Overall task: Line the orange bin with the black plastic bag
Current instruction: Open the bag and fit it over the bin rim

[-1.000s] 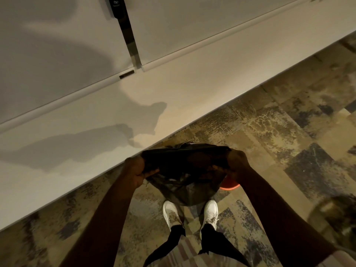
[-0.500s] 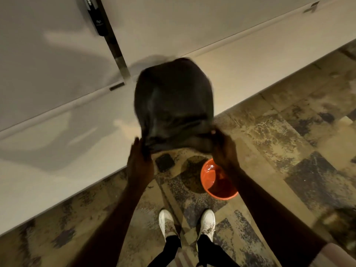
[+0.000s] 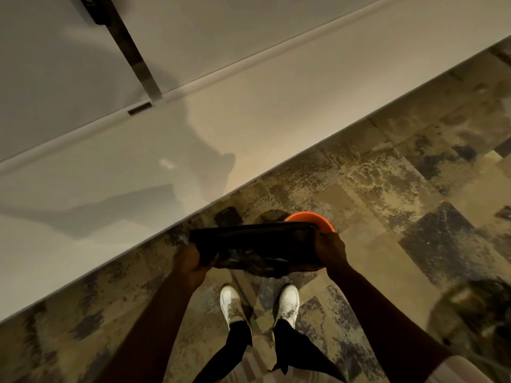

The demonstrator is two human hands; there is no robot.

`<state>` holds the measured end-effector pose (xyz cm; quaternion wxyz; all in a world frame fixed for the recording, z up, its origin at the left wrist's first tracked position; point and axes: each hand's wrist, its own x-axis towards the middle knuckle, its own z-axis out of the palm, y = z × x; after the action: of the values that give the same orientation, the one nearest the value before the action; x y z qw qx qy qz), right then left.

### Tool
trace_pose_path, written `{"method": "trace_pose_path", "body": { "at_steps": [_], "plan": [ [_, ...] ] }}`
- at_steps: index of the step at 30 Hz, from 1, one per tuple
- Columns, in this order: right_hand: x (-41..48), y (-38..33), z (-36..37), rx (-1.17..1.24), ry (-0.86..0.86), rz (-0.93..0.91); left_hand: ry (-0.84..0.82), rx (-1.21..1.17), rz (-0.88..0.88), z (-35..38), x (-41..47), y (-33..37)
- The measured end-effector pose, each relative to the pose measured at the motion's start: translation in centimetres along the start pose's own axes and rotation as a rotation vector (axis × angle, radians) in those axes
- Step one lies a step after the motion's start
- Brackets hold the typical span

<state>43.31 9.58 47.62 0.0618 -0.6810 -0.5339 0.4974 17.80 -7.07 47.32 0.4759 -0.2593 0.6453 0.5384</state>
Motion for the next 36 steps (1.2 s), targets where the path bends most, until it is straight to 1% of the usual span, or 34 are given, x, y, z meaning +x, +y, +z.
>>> {"method": "trace_pose_path", "body": {
  "at_steps": [2,4,6,9,12,15,21,26,27,30,32,34,36],
  "plan": [
    [-0.2,0.2,-0.6,-0.008,0.024,0.053,-0.018,-0.08,-0.062,0.5,0.2,-0.4],
    [0.8,1.9,-1.0,-0.04,0.06,0.12,-0.03,-0.052,-0.101,1.1,0.6,-1.2],
    [1.8,3.2,-1.3,-0.081,0.095,0.19,-0.046,0.059,-0.09,1.6,0.5,-2.1],
    [2.8,5.2,-2.2,-0.089,0.142,0.271,-0.012,0.286,0.008,2.4,0.4,-3.7],
    [3.1,6.6,-3.6,-0.07,0.152,0.313,0.055,0.537,0.127,3.4,0.2,-5.1],
    [3.6,7.9,-5.1,-0.057,0.15,0.329,0.086,0.666,0.14,4.6,0.2,-6.7],
    [5.8,9.8,-8.6,-0.01,0.186,0.363,0.002,0.679,0.108,9.0,0.5,-9.1],
    [8.9,11.0,-10.9,-0.023,0.19,0.36,0.003,0.682,0.11,13.0,2.0,-10.7],
    [9.6,11.3,-11.2,-0.023,0.192,0.358,-0.017,0.676,0.104,13.8,2.6,-11.2],
    [11.4,12.2,-11.6,-0.015,0.195,0.37,-0.031,0.69,0.034,16.2,3.4,-12.0],
    [12.6,12.9,-11.3,0.002,0.203,0.381,-0.064,0.715,0.049,17.0,5.6,-12.7],
    [13.8,13.6,-10.8,0.023,0.241,0.39,-0.083,0.741,0.074,16.9,10.7,-14.1],
    [14.9,14.3,-10.1,0.056,0.28,0.395,-0.075,0.759,0.044,17.1,14.7,-15.1]
  ]
}}
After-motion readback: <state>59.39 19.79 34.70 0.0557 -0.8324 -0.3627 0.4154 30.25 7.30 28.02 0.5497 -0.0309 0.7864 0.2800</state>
